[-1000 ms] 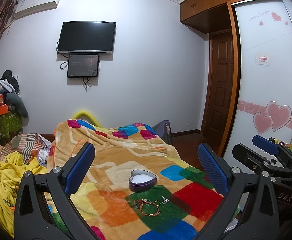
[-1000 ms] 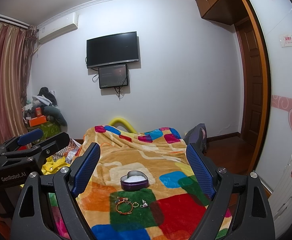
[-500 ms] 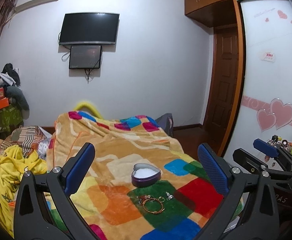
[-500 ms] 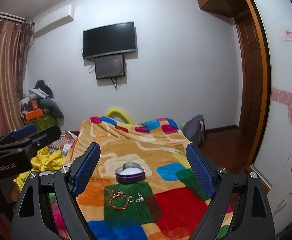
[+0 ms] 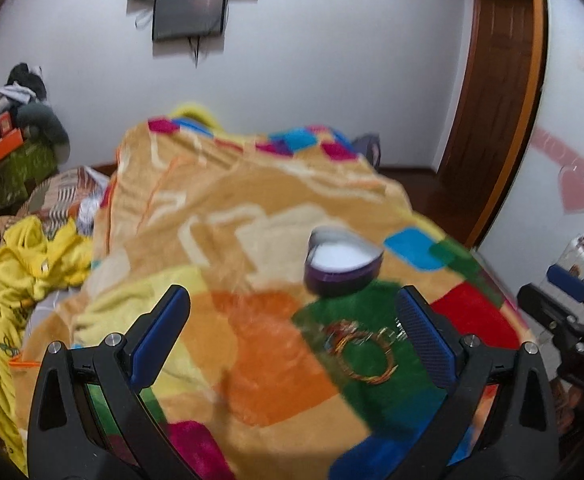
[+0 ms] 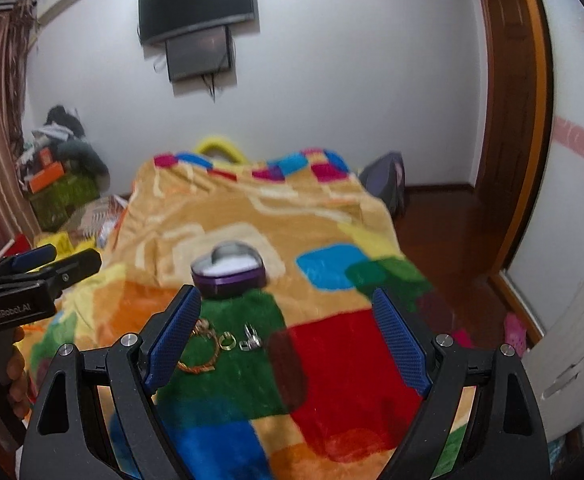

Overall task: Organize jewelry
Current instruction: 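Lower the left gripper onto the red beaded bracelet and close it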

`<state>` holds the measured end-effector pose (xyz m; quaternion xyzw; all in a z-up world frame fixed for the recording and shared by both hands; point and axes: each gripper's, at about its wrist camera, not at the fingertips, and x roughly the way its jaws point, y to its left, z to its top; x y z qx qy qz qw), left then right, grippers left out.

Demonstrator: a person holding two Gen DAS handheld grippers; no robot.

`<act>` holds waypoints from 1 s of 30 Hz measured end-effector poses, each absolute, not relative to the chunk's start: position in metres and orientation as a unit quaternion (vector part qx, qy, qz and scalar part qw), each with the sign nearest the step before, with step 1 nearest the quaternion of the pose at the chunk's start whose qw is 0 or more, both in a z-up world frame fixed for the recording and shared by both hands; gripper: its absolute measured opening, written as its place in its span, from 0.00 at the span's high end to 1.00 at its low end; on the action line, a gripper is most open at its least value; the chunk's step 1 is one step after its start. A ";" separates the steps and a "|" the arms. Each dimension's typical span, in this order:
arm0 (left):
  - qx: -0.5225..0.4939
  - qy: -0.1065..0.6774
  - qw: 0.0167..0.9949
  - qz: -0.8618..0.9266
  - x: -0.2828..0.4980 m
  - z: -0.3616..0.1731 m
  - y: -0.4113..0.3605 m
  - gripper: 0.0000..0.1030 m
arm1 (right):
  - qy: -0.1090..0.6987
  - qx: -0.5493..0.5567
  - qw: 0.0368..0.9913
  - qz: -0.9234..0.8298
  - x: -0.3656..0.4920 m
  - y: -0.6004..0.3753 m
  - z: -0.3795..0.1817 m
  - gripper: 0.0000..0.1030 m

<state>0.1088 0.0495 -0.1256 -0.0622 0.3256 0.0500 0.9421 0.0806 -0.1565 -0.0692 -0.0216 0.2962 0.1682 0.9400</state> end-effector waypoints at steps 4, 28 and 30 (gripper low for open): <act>-0.058 0.367 0.927 0.046 0.125 -0.155 0.054 0.03 | 0.327 -0.032 0.928 0.174 0.091 -0.154 -0.088 0.17; -0.068 0.470 0.878 -0.065 0.158 -0.214 0.024 0.67 | 0.435 -0.036 0.859 0.266 0.135 -0.126 -0.157 0.69; -0.067 0.472 0.876 -0.066 0.158 -0.217 0.021 0.67 | 0.436 -0.036 0.859 0.265 0.136 -0.126 -0.158 0.71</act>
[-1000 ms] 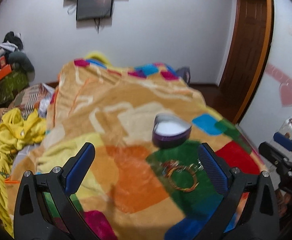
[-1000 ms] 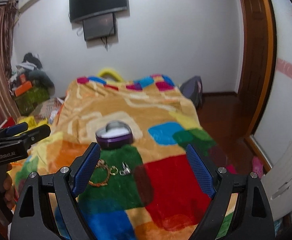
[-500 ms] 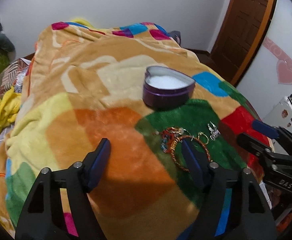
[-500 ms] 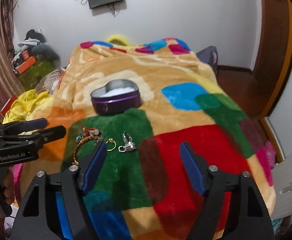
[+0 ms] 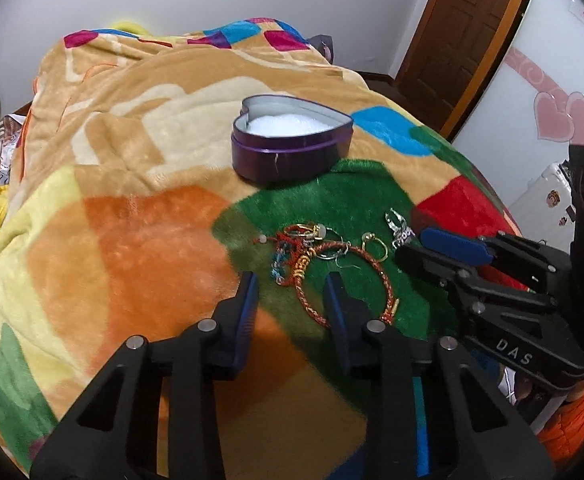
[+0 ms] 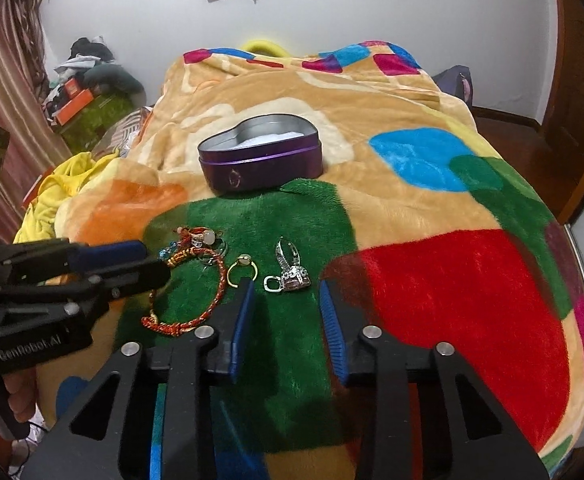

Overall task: Organize jewelry
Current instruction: 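Lower the left gripper onto the red beaded bracelet and close it, then lift the bracelet toward the purple heart tin with the left gripper while the right gripper grasps a silver earring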

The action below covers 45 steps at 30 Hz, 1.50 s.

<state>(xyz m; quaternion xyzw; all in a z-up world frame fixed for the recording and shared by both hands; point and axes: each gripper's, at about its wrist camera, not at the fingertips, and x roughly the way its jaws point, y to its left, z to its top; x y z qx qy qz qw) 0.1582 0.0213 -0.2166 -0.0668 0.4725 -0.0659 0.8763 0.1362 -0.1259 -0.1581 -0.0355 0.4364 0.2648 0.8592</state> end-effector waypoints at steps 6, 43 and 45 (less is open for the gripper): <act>-0.082 0.482 0.869 -0.079 0.159 -0.222 0.020 0.74 | 0.432 -0.013 0.863 0.261 0.141 -0.134 -0.155 0.74; -0.082 0.433 0.896 -0.050 0.139 -0.181 0.035 0.99 | 0.392 0.000 0.881 0.267 0.127 -0.133 -0.123 0.89; -0.084 0.430 0.898 -0.043 0.136 -0.178 0.042 0.99 | 0.388 0.000 0.882 0.266 0.125 -0.132 -0.121 0.89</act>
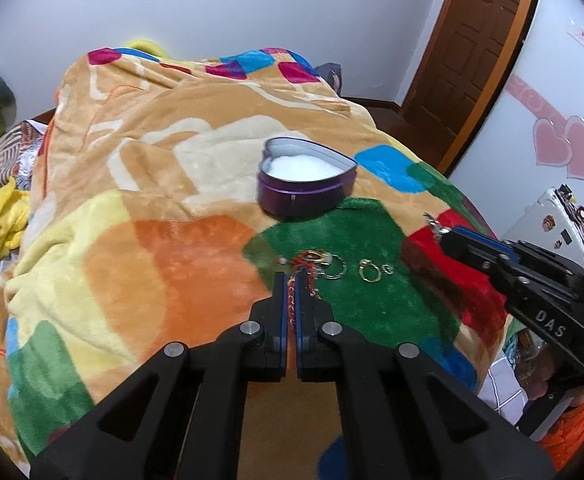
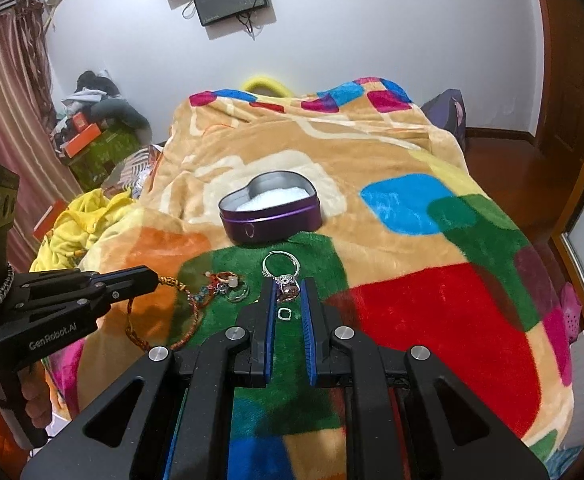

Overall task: Organize jewelry
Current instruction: 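Lift the bracelet toward the purple heart tin with the left gripper while the right gripper grasps a silver earring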

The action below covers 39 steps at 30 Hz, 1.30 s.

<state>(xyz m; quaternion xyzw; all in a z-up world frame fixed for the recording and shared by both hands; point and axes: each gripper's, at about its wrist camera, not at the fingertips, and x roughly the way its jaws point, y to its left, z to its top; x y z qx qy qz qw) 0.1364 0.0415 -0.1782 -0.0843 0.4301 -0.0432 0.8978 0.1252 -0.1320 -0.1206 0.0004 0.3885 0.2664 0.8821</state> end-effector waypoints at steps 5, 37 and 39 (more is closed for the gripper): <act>-0.088 0.412 0.906 -0.037 0.134 -0.163 0.051 0.99 | 0.379 -0.002 0.886 0.267 0.123 -0.128 -0.115 0.89; -0.061 0.344 0.935 -0.054 0.230 -0.128 0.052 0.99 | 0.336 -0.015 0.902 0.271 0.176 -0.104 -0.102 0.89; -0.059 0.348 0.934 -0.054 0.238 -0.132 0.051 0.99 | 0.340 -0.018 0.901 0.270 0.183 -0.102 -0.107 0.89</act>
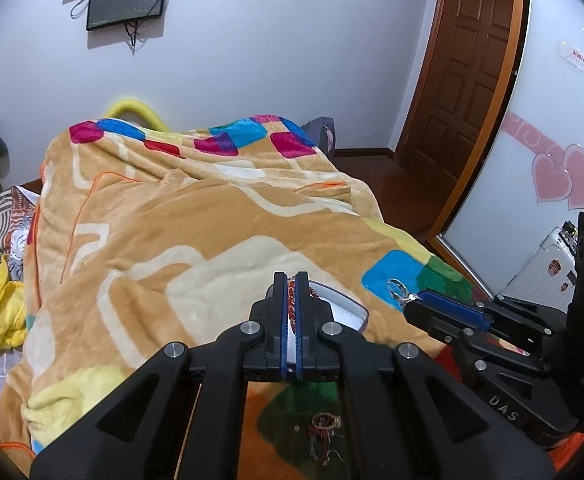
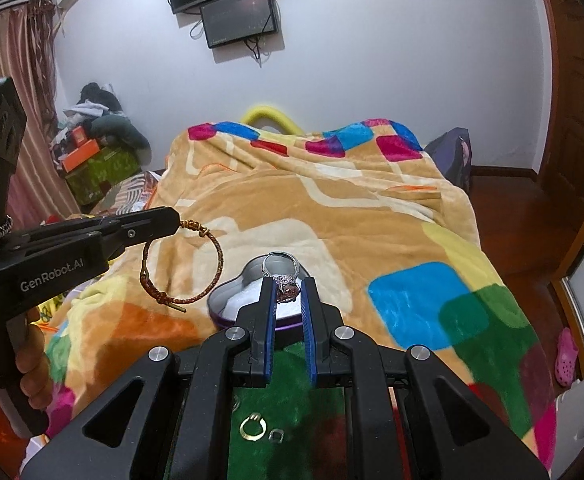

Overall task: Organize jewelry
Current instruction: 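Lift the bracelet toward the purple heart tin with the left gripper while the right gripper grasps a silver earring, then lower both held pieces into the purple heart tin and open both grippers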

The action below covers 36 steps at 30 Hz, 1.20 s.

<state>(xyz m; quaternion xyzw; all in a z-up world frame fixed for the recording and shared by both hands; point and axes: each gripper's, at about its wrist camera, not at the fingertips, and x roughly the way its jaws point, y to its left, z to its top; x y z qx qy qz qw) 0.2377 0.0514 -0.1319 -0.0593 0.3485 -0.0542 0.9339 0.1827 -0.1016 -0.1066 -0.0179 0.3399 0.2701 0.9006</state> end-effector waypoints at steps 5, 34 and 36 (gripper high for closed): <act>-0.061 0.363 0.928 -0.059 0.256 -0.144 0.050 0.99 | 0.349 -0.027 0.896 0.273 0.195 -0.097 -0.114 0.89; -0.058 0.447 0.889 -0.081 0.295 -0.194 0.048 0.97 | 0.435 -0.073 0.843 0.307 0.231 -0.071 -0.148 0.89; -0.054 0.446 0.890 -0.081 0.291 -0.191 0.048 0.92 | 0.436 -0.075 0.844 0.305 0.231 -0.073 -0.147 0.89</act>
